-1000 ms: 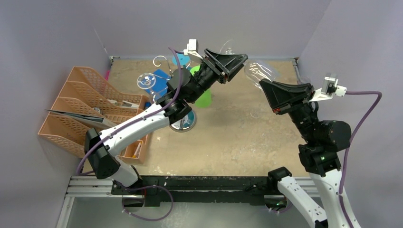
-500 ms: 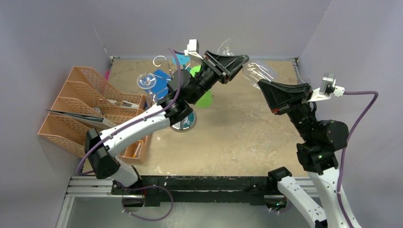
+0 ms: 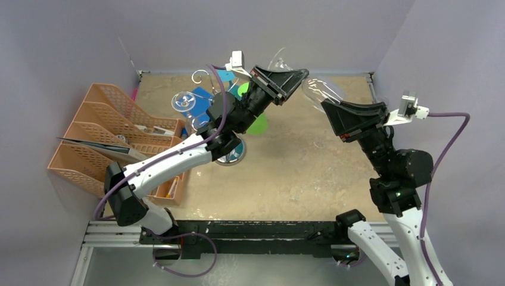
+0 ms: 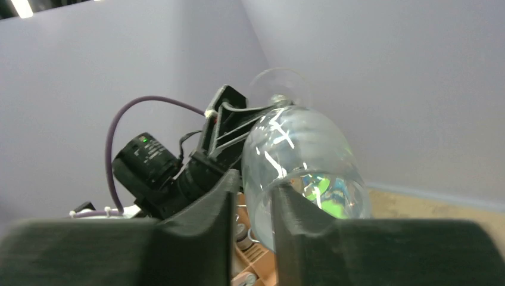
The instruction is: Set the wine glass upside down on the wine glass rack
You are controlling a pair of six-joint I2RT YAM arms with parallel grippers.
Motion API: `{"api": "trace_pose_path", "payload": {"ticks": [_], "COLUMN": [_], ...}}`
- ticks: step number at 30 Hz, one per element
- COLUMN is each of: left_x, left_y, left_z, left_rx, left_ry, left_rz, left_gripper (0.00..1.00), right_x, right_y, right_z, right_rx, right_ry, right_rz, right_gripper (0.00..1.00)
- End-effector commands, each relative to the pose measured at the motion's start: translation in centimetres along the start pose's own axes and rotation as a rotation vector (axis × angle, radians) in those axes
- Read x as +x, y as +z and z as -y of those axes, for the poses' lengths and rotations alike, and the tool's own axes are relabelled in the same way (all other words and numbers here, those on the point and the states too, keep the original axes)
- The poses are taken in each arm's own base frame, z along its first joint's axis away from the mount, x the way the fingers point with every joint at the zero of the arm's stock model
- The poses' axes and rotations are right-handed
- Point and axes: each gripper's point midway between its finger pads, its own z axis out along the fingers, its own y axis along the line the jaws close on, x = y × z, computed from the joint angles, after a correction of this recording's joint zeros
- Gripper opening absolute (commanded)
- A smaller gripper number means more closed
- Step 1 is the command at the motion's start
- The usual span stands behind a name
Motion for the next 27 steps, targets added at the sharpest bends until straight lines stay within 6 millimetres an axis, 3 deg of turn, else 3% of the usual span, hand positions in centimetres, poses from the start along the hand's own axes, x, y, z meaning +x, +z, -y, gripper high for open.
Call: {"api": "trace_pose_path", "payload": {"ticks": [1, 3, 5, 9, 13, 19, 27], "left_x": [0.4, 0.0, -0.4, -0.1, 0.3, 1.6, 2.7], "left_y": [-2.3, -2.7, -3.2, -4.9, -6.5, -9.4, -15.3], "left_z": [2.2, 2.0, 1.7, 1.3, 0.4, 0.7, 0.6], "left_rx": [0.075, 0.058, 0.048, 0.059, 0.036, 0.065, 0.031], "left_ry": [0.253, 0.327, 0.363, 0.490, 0.628, 0.770, 0.845], "left_rz": [-0.031, -0.050, -0.097, -0.213, -0.307, -0.482, -0.718], "left_gripper": [0.00, 0.00, 0.00, 0.00, 0.00, 0.00, 0.00], "right_x": [1.1, 1.8, 2.8, 4.9, 5.3, 5.8, 6.5], "right_y": [-0.4, -1.1, -2.2, -4.8, -7.2, -9.0, -8.6], "right_z": [2.6, 3.1, 3.6, 4.0, 3.1, 3.3, 4.6], "right_rx": [0.098, 0.121, 0.147, 0.189, 0.190, 0.229, 0.271], "right_ry": [0.016, 0.027, 0.038, 0.045, 0.038, 0.029, 0.020], "right_rz": [0.004, -0.006, -0.030, -0.091, -0.106, -0.123, -0.157], "right_gripper": [0.38, 0.53, 0.62, 0.72, 0.80, 0.83, 0.83]}}
